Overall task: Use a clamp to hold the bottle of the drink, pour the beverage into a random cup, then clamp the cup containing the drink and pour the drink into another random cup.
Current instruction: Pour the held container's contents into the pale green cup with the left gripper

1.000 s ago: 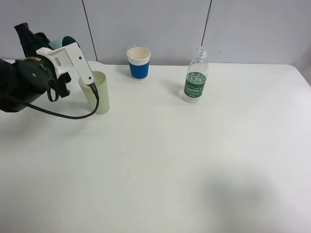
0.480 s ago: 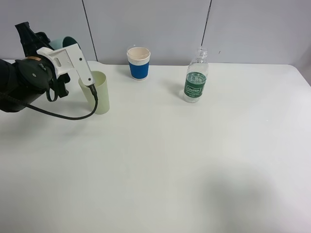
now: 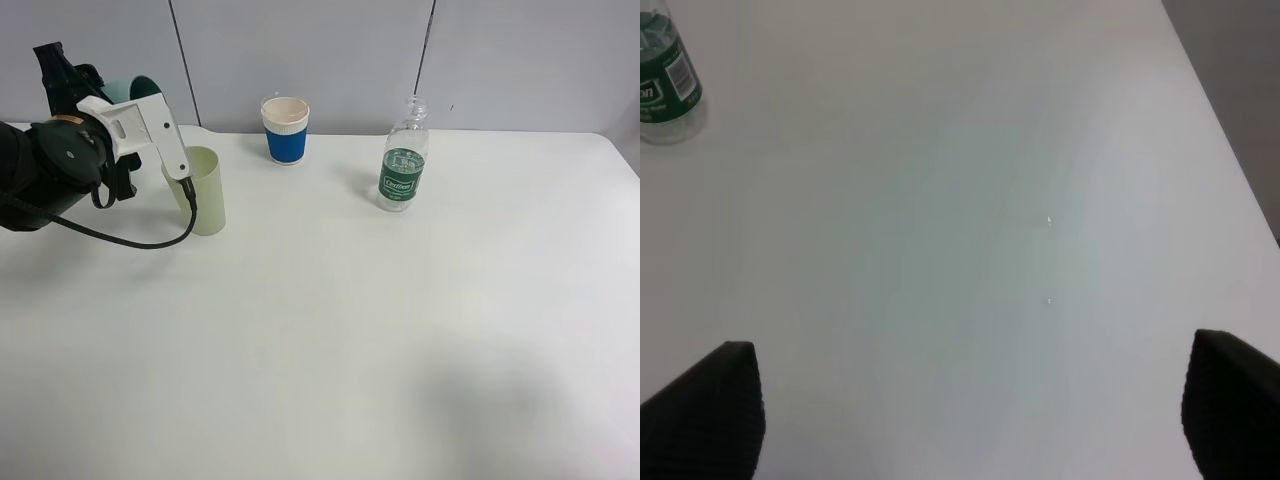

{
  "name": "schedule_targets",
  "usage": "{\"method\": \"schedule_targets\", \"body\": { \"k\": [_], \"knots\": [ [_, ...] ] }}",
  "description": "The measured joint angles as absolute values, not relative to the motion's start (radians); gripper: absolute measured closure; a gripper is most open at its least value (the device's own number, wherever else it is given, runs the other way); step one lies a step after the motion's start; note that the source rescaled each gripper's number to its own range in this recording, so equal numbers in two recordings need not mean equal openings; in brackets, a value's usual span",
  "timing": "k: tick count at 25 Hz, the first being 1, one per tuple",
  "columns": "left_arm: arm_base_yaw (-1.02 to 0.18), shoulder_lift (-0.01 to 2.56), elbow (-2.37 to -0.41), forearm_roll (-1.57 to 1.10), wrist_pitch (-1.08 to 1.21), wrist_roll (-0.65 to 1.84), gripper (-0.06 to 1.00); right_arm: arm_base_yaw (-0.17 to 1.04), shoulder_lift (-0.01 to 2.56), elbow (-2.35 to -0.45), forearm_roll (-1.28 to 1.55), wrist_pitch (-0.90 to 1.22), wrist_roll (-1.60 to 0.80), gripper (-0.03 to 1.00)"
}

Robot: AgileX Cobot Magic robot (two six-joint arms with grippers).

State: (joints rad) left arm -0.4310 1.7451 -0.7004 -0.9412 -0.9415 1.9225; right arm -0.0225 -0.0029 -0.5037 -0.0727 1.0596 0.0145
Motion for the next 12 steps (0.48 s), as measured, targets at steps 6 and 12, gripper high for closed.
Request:
{"method": "schedule_targets", "body": {
  "k": [6,12],
  "knots": [
    [-0.431,1.745,-0.700,-0.939,-0.942,1.977,0.94,-0.023,-0.003,-0.504,-0.073,1.060,0.015,0.30],
    [-0.431,1.745,-0.700,-0.936,-0.942,2.014,0.94,-0.023,-0.003,-0.504,-0.073,1.060,0.015,0.30]
  ]
}}
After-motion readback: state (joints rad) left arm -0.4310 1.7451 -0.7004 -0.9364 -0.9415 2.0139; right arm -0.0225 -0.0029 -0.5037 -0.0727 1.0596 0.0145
